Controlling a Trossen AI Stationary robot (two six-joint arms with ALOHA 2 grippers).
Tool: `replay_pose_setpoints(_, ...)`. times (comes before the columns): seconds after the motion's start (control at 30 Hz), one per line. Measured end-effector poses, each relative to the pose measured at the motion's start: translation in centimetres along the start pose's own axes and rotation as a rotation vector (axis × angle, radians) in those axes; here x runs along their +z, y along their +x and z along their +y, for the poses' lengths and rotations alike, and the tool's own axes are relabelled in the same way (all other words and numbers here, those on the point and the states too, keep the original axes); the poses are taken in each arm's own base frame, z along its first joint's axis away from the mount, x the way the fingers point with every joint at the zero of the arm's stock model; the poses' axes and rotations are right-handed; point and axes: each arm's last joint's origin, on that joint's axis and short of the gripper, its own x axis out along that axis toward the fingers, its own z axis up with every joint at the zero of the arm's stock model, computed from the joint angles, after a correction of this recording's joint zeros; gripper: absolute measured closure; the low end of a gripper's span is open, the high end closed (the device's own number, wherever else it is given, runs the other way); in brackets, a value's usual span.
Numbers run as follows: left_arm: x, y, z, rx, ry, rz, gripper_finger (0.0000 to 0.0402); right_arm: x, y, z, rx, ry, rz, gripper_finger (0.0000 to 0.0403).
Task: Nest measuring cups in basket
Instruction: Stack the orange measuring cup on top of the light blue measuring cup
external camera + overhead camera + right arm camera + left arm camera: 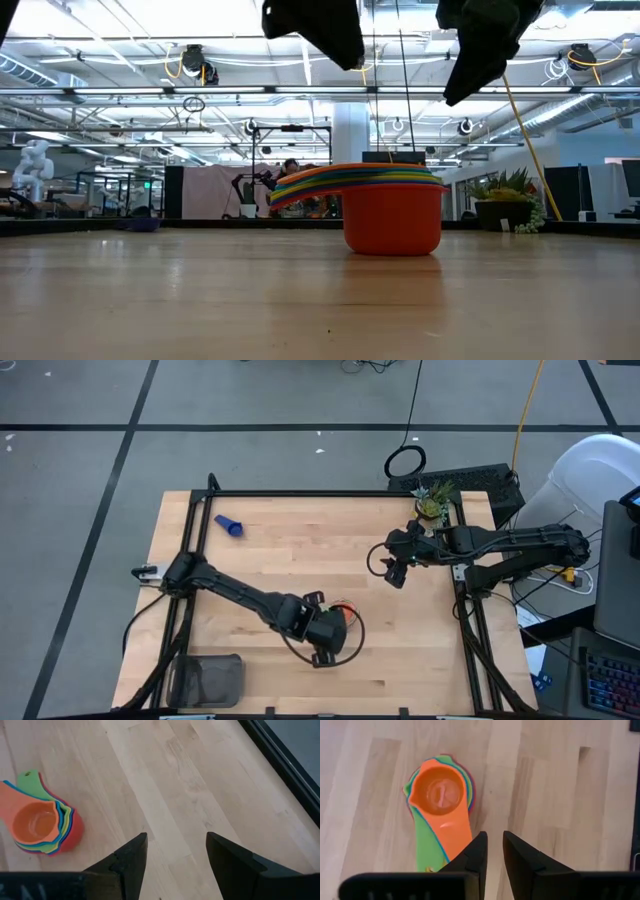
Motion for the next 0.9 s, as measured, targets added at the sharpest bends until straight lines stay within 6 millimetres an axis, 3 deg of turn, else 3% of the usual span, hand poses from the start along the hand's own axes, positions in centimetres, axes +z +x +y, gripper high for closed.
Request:
replay_pose_setpoints(0.23,0.1,-0.3,-2.4,-0.162,0.072,-0.071,0.0339,0.0,0.0,0.0,0.000,-0.003,0.001,0.0206)
replay_pose_setpoints(0.4,-0.5,2.1,-1.9,-0.112,0.011,0.035,0.0343,0.0,0.0,0.0,0.001,-0.004,0.001,0.0206)
replay_pose_setpoints(0.57,-1.1,4.8,-2.0,-0.098,0.011,0.107,0.0391,0.0,0.0,0.0,0.001,-0.016,0.002,0.0206)
replay_pose_setpoints(0.67,-1.7,6.8,-2.1,-0.088,-0.004,0.169,0.0395,0.0,0.0,0.0,0.001,-0.019,0.002,0.0206)
replay_pose_setpoints(0.9,-2.0,7.5,-2.2,-0.096,0.002,0.191,0.0399,1.0,0.9,0.0,0.003,-0.045,-0.155,0.0206)
